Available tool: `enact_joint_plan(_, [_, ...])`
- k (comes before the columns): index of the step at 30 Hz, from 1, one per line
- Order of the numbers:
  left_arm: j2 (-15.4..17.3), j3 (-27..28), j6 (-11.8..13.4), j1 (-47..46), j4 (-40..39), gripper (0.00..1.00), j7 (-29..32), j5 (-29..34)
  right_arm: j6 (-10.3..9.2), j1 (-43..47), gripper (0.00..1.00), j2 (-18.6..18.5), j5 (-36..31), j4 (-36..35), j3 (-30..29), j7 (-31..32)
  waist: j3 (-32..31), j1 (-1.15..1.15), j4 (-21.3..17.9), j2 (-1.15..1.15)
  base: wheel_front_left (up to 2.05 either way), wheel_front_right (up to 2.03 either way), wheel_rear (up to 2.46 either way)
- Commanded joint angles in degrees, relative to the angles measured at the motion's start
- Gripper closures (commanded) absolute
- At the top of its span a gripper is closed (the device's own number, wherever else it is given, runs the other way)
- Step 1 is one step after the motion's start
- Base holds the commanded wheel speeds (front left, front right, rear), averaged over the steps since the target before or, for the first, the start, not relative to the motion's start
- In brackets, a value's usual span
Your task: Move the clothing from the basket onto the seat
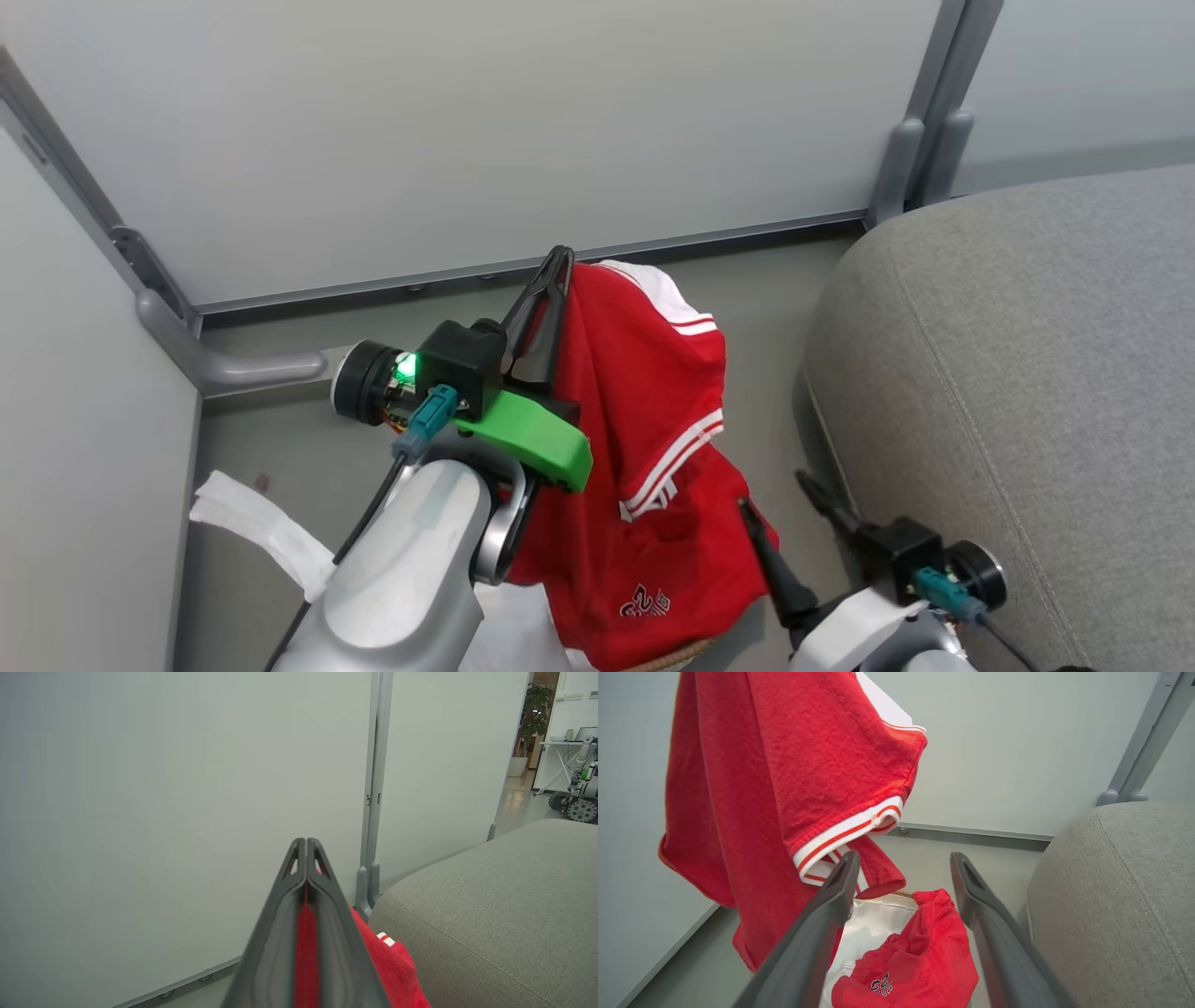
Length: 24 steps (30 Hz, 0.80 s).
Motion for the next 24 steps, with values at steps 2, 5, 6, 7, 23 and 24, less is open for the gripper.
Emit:
enact_joint_plan(2, [0.11,-0.58,0.47,-0.53,-0.62,1.00,-0.04,-0.45,-0.06,-1.51,0.00,-0.24,-0.28,-0.31,2.83,-0.29,-0.36,0.00,0.81,0.00,0.00,0.00,0.00])
enact_joint_plan(5, [0.11,-1.31,0.51,-0.79,-1.23,1.00,-0.05,-0.92,-0.06,-4.05,0.00,-0.24,-0.33,-0.34,6.67,-0.29,-0.41,0.00,1.38,0.00,0.00,0.00,0.00])
enact_joint_plan(6, [0.10,-1.55,0.56,-0.86,-1.43,1.00,-0.05,-1.06,-0.06,-4.94,0.00,-0.25,-0.24,-0.15,7.75,-0.29,-0.39,0.00,1.58,0.00,0.00,0.00,0.00])
enact_joint_plan(7, [0.12,-1.83,0.60,-0.94,-1.64,1.00,-0.05,-1.34,-0.06,-6.16,0.00,-0.25,0.11,0.27,8.90,-0.29,-0.36,0.00,1.84,0.00,0.00,0.00,0.00])
enact_joint_plan(23, [0.11,-7.51,1.30,-3.70,-2.92,1.00,-0.05,-4.40,-0.06,-19.91,0.00,-0.25,0.98,8.03,16.12,-0.28,1.79,0.00,6.15,0.00,0.00,0.00,0.00])
enact_joint_plan(24, [0.11,-8.10,1.36,-3.96,-3.03,1.00,-0.05,-4.68,-0.06,-20.03,0.00,-0.24,0.80,8.87,15.83,-0.28,1.98,0.00,6.49,0.00,0.00,0.00,0.00])
